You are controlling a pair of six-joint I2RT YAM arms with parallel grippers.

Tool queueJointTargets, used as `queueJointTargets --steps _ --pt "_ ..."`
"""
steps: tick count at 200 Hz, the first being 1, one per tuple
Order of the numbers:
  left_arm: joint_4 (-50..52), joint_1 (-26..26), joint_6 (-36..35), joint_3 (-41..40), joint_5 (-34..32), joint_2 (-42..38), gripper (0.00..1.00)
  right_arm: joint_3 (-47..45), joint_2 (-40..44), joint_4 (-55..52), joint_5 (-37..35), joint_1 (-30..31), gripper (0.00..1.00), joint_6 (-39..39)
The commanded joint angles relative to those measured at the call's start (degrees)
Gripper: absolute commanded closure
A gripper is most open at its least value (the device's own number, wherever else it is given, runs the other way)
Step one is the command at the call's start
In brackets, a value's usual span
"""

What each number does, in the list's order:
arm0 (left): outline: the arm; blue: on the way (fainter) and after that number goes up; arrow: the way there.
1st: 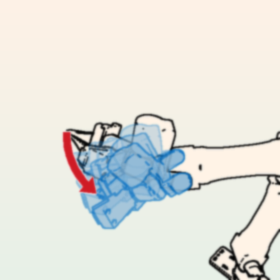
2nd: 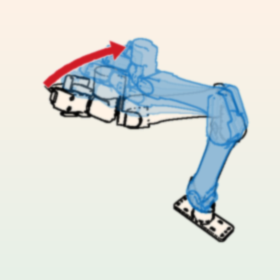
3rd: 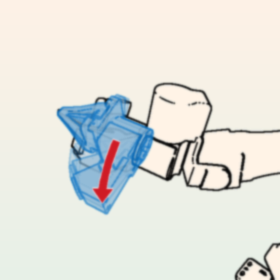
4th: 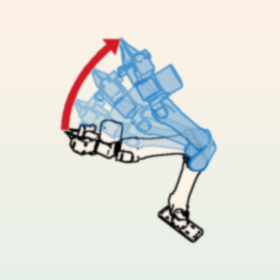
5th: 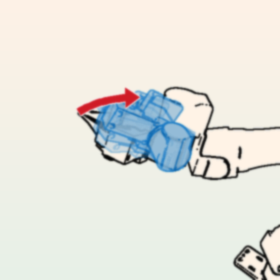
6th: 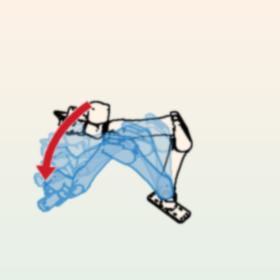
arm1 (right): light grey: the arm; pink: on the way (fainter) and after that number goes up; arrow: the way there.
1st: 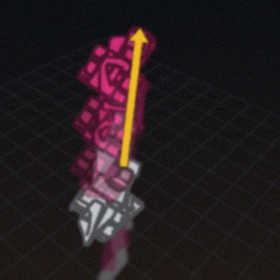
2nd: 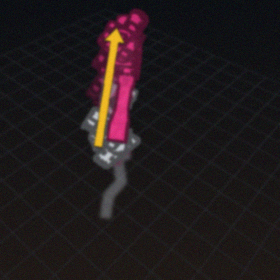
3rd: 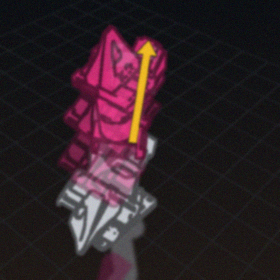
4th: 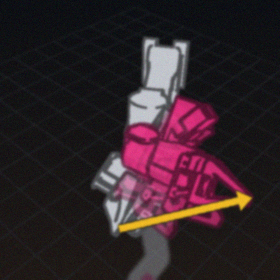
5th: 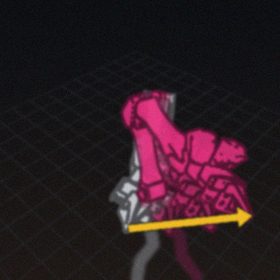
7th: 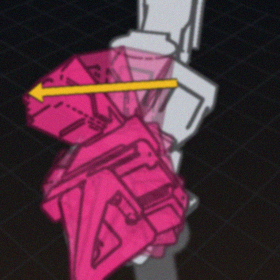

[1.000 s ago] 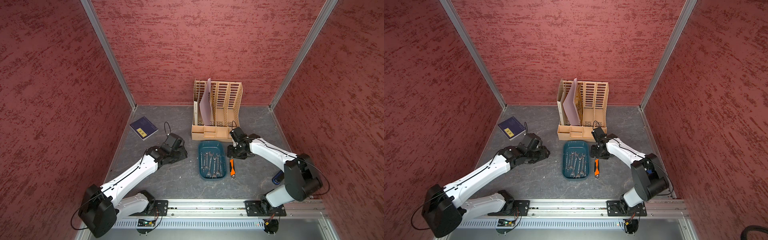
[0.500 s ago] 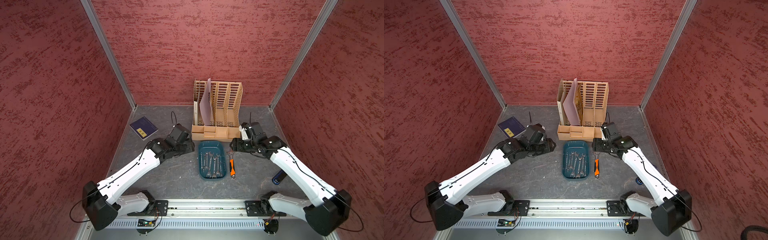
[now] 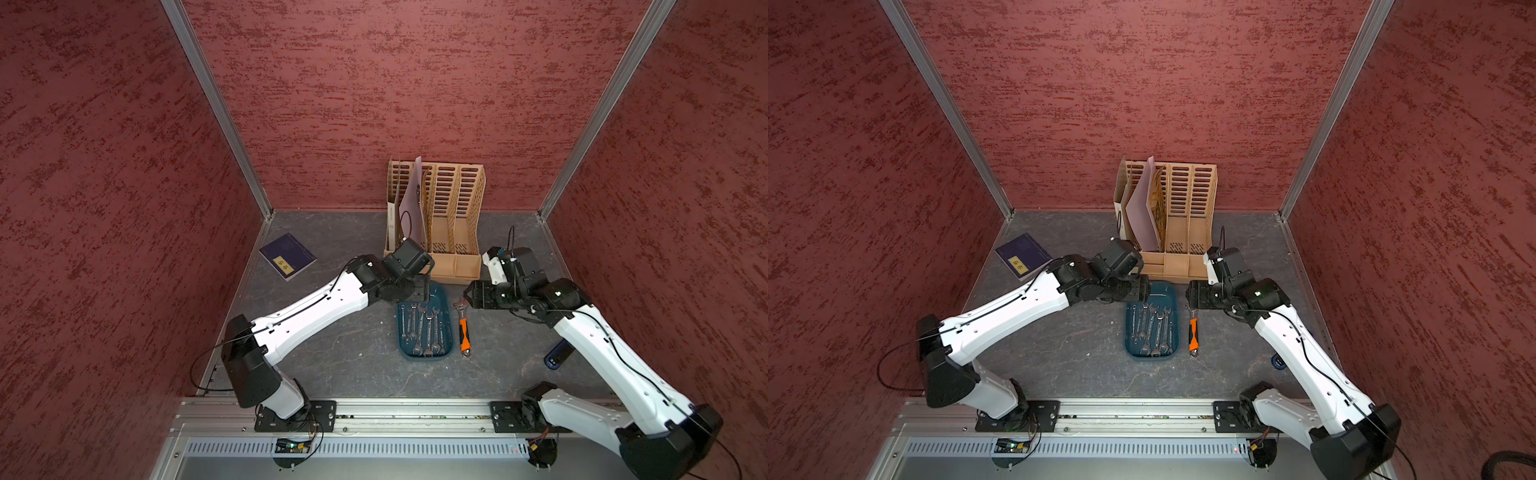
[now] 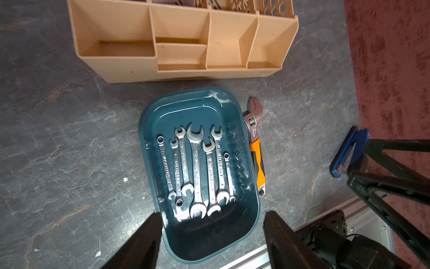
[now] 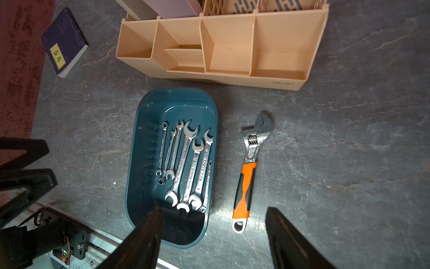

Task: Take out the wrench from the storage box
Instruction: Pick up the wrench from the storage box.

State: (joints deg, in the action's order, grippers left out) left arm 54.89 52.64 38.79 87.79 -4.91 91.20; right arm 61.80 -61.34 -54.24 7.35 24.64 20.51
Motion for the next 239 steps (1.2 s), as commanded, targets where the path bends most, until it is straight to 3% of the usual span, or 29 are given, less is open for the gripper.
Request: queueJointTargets --steps 1,17,47,134,153,189,239 --pt "2.58 0.29 0.06 2.2 0.18 3.87 0.23 -1.72 2.48 -2.44 -0.91 -0.39 0.24 -0.94" --pt "2.47 0.9 0.23 3.52 1.17 7.38 0.12 -2.95 3.64 -2.87 -1.76 -0.43 0.24 -0.71" --pt "5.06 2.28 0.72 7.26 -1.59 13.94 0.02 -5.13 4.65 -3.96 -8.53 -0.41 0.23 1.26" --pt "5.38 2.04 1.93 9.14 -0.72 23.99 0.0 -5.52 3.68 -3.42 -10.12 -0.41 0.22 2.0" --pt "5.1 1.74 2.76 8.74 -0.65 25.2 0.07 -5.57 3.66 -3.25 -10.2 -0.39 0.22 2.06" --pt "4.78 0.91 4.32 8.12 -1.03 27.06 0.37 -5.75 3.51 -3.07 -10.21 -0.45 0.22 1.94" --pt "4.44 -0.77 5.42 6.97 -1.41 28.62 0.61 -5.98 3.07 -2.72 -10.0 -0.43 0.22 1.98"
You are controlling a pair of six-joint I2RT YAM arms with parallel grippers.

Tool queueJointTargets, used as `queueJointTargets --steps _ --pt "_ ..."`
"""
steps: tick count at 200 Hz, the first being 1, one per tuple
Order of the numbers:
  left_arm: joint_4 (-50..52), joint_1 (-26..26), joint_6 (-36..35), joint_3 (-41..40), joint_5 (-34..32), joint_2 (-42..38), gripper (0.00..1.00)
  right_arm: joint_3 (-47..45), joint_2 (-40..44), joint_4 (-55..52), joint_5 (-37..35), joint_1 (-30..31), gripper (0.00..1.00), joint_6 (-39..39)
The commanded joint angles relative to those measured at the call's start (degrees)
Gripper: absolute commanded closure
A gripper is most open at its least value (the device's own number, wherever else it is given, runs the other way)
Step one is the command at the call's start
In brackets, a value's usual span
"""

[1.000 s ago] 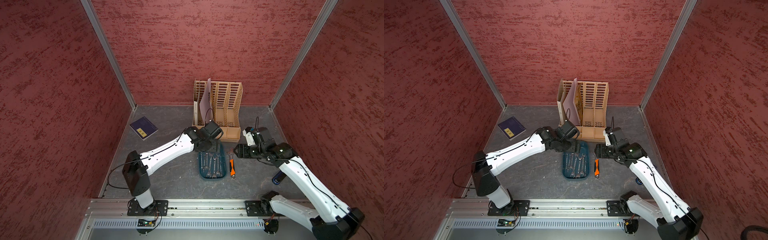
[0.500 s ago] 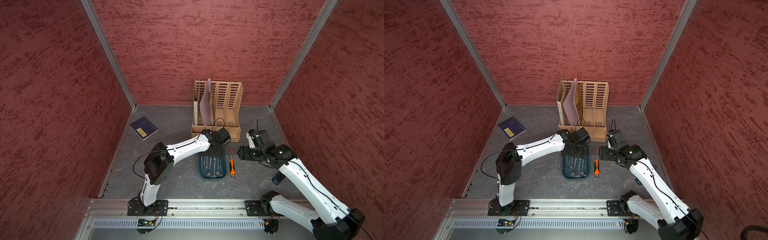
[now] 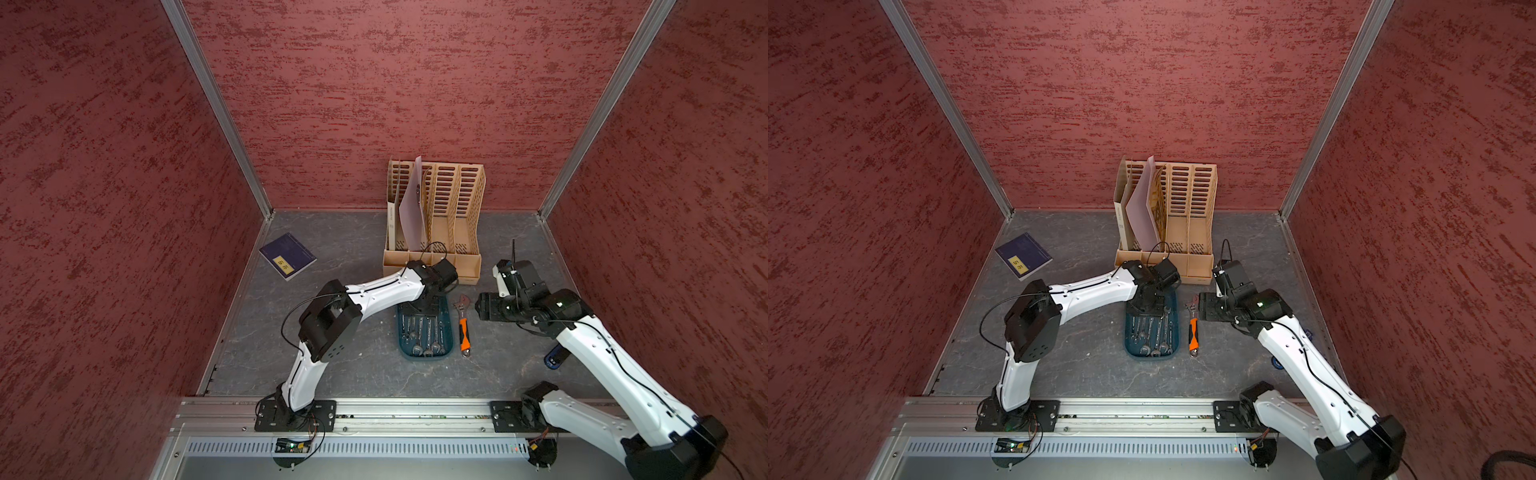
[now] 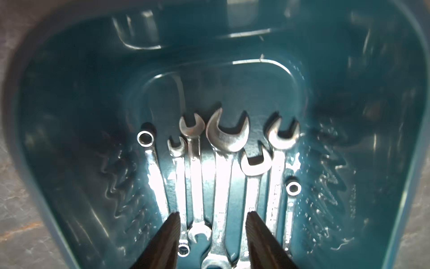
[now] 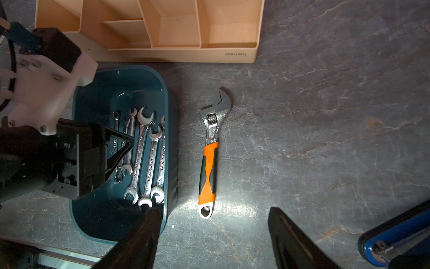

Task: Take out the wrench from the storage box
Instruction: Pick up the wrench from the storage box.

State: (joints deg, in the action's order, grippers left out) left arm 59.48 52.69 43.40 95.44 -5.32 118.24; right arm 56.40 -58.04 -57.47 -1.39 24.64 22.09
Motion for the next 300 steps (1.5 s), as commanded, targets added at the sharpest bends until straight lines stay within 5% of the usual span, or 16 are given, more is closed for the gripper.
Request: queueJointTargets --steps 1,104,300 --pt "-0.15 -0.82 0.81 -0.73 -0.96 1.61 0.61 -0.54 -0.23 0.52 -1.25 -0.41 0.22 0.41" --pt "4.47 -2.16 1.18 0.36 -2.41 5.58 0.73 -0.56 -0.85 0.61 -1.15 -0.39 0.22 0.29" --pt "-1.01 -3.03 0.14 -1.37 7.17 10.43 0.72 -0.37 -1.2 0.7 -1.2 -0.41 0.22 0.15"
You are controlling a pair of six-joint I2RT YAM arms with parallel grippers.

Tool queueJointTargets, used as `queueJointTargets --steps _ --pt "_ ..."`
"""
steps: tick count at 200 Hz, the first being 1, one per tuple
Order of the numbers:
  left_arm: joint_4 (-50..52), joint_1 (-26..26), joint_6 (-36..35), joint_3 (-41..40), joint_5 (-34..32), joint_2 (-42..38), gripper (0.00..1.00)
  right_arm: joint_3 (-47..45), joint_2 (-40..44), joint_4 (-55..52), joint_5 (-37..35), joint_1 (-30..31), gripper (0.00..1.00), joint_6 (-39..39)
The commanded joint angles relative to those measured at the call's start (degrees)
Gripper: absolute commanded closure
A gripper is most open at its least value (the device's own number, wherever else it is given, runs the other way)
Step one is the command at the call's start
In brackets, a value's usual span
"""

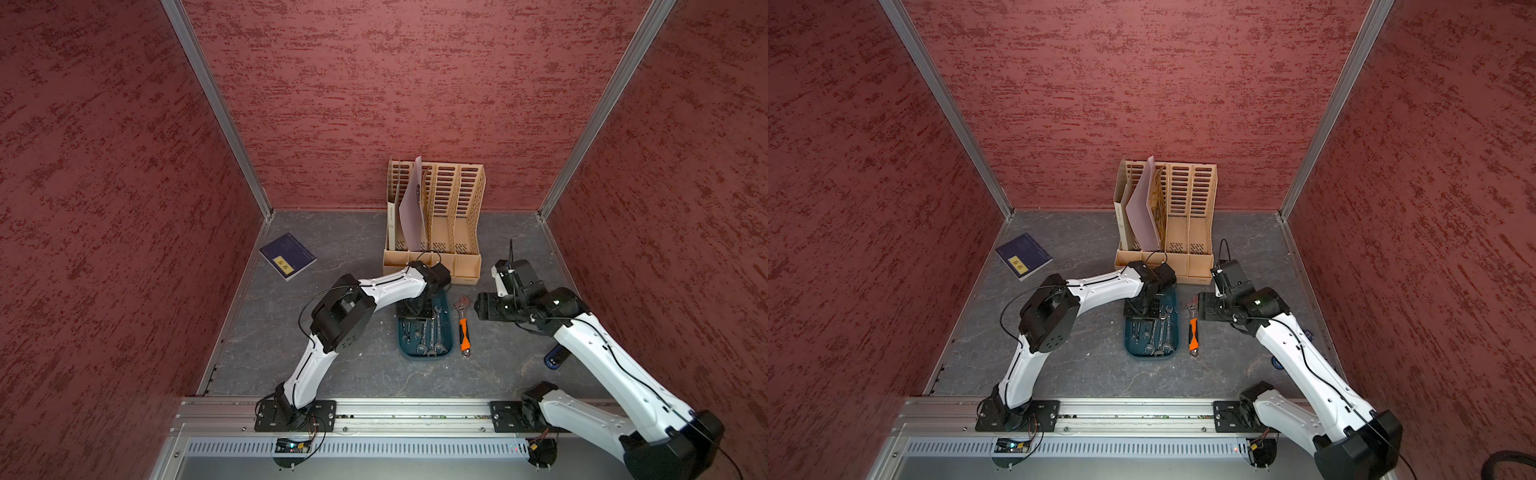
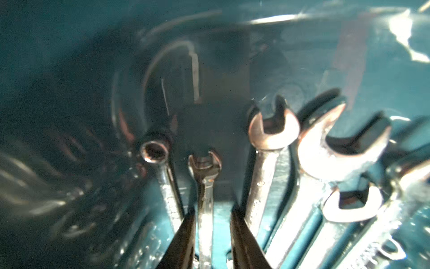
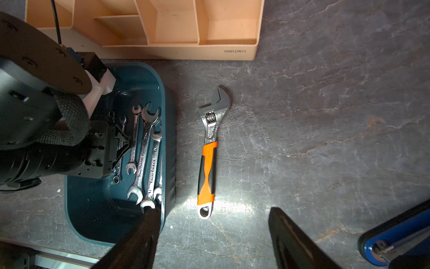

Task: Take out the wrench from the storage box
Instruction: Pick up the wrench from the storage box.

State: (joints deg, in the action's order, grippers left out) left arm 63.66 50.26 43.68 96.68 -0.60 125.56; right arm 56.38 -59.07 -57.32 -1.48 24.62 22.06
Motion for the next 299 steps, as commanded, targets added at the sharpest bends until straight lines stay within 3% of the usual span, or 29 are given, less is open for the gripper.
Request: queueJointTargets --steps 1,55,230,267,299 --pt "-5.2 -0.65 -0.12 -2.63 2.45 3.16 0.72 -0.33 -0.17 0.54 -1.14 -0.42 0.22 0.17" --pt "-5.52 -0.76 -0.25 -3.07 1.83 3.08 0.87 -0.52 -0.08 0.52 -1.16 -0.44 0.21 0.22" --pt "5.4 -3.0 -4.72 4.39 -4.06 -13.04 0.9 -0.52 -0.08 0.54 -1.19 -0.41 0.21 0.23" --pt "6.13 -6.12 -5.61 1.67 -5.02 -17.76 0.9 -0.55 -0.17 0.63 -1.03 -0.45 0.21 0.26" --pt "3.21 -9.86 -6.41 -5.77 -4.09 -21.43 0.9 -0.46 -0.26 0.63 -0.91 -0.44 0.21 0.2"
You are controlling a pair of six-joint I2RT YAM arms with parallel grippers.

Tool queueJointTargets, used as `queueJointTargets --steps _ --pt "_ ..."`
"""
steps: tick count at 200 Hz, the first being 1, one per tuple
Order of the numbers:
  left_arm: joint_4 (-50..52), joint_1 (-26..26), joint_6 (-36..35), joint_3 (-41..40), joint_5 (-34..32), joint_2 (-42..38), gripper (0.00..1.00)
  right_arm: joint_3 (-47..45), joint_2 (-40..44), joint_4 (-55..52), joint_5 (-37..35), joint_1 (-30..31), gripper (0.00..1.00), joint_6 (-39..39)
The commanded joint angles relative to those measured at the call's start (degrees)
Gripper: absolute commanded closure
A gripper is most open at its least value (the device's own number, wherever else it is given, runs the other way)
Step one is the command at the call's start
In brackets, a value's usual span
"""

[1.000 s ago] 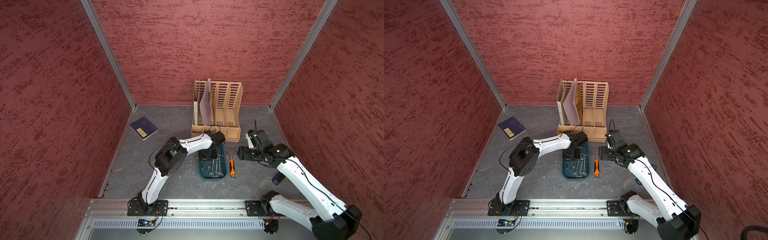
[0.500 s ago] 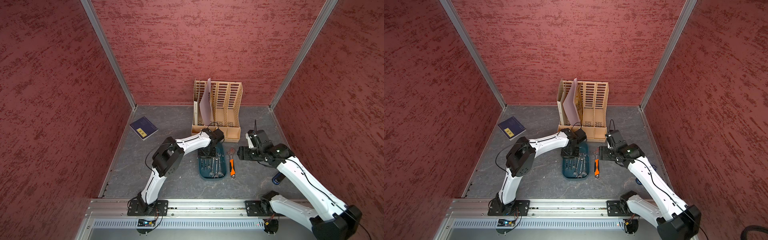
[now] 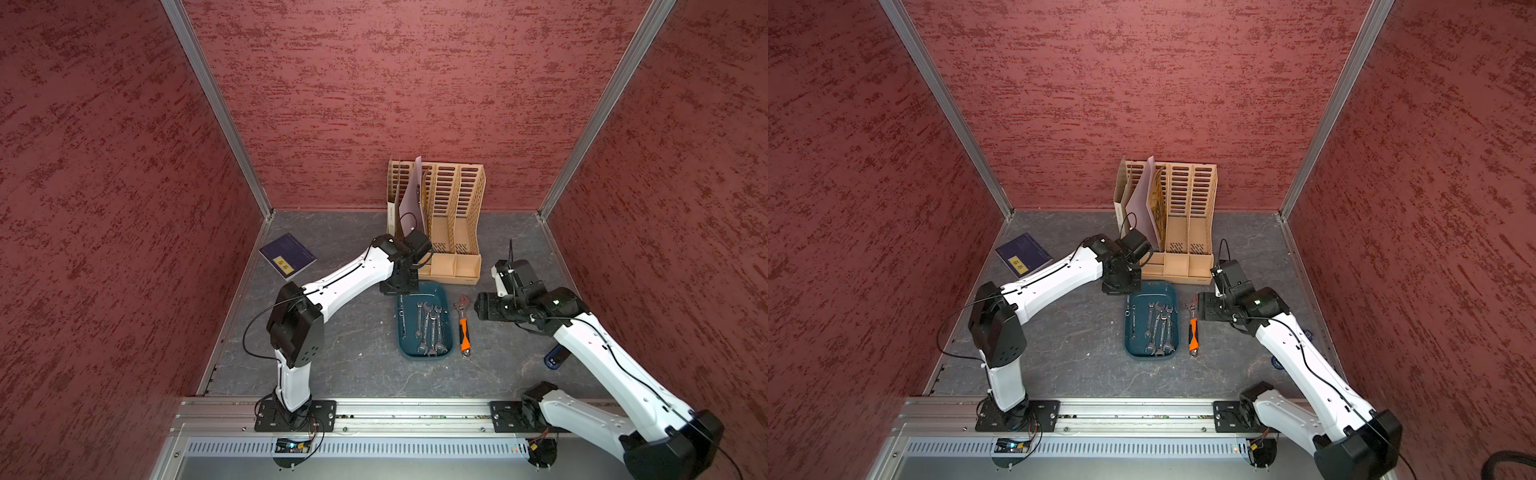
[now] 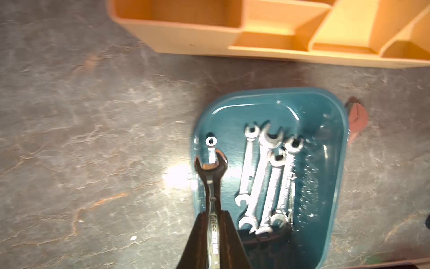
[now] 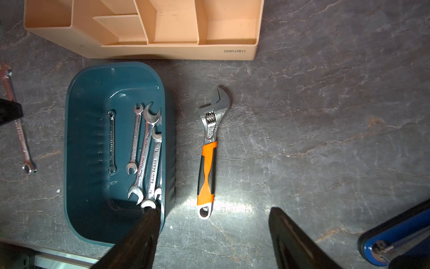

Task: Take out the wrench from the storage box
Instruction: Pick up the wrench from the storage box, then place the wrench at the center of the board.

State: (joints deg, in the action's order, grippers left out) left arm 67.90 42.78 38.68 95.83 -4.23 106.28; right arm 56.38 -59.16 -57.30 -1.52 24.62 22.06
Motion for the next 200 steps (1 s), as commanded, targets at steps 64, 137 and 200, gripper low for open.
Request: queueJointTargets --steps 64,137,200 --pt "-12.14 -6.87 -2.46 -19.78 4.82 -2.77 0.9 -0.39 -1.26 0.61 -0.07 -0.42 0.21 0.3" --pt "-18.94 -7.13 -2.63 -25.02 7.34 2.49 0.91 0.3 -3.14 0.53 2.08 -0.41 0.21 0.95" --pt "-19.82 -7.19 -4.55 -25.62 7.65 4.37 0.91 2.01 -5.13 -0.86 7.12 -0.38 0.22 3.06"
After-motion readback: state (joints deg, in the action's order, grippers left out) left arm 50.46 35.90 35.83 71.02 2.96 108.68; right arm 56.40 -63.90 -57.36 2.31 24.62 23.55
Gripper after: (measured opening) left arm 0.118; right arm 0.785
